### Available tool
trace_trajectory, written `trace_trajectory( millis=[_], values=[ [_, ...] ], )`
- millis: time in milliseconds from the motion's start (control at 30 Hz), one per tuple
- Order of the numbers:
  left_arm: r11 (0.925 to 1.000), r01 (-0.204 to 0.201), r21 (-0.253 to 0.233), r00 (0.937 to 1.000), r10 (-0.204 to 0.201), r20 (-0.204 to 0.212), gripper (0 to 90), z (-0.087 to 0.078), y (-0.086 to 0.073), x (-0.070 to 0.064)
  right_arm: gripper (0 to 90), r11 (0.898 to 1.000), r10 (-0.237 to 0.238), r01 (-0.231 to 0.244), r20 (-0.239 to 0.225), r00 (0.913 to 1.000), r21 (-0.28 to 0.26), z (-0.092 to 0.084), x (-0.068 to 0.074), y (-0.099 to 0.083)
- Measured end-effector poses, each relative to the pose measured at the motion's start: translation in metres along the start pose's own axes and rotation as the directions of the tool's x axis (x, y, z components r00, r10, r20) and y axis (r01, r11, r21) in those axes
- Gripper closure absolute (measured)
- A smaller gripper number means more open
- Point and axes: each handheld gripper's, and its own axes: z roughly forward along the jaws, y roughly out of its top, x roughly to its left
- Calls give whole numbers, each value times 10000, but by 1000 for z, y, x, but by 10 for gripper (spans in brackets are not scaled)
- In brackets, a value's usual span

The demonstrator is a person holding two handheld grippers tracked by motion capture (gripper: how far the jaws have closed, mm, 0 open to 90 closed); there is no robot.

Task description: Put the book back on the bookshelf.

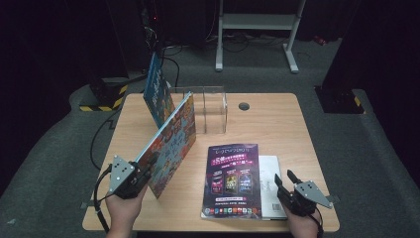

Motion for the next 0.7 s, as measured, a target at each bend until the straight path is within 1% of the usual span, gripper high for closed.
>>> trace_trajectory(
  millis=[200,267,300,567,633,700],
  values=[
    [9996,276,-2,9994,-276,227,802,-7,-2,10,512,9999,168,-168,19,9999,16,0,-3,0],
    [9994,329,-54,9993,-328,201,800,-9,-3,11,514,9999,142,-142,24,9999,12,0,-3,0],
    [9992,411,-25,9989,-411,229,800,-9,-3,12,528,9999,157,-157,132,9998,7,0,-3,0],
    [9993,377,-53,9992,-376,162,794,-9,-2,10,530,9997,228,-228,28,9997,61,1,-2,-2],
    [9991,377,-218,9993,-376,26,770,-9,2,10,529,9996,250,-250,-21,9997,89,1,-2,-2],
    [9990,365,-261,9993,-366,-21,761,-9,4,10,528,9997,246,-246,-31,9997,85,1,-2,-2]
  ],
)
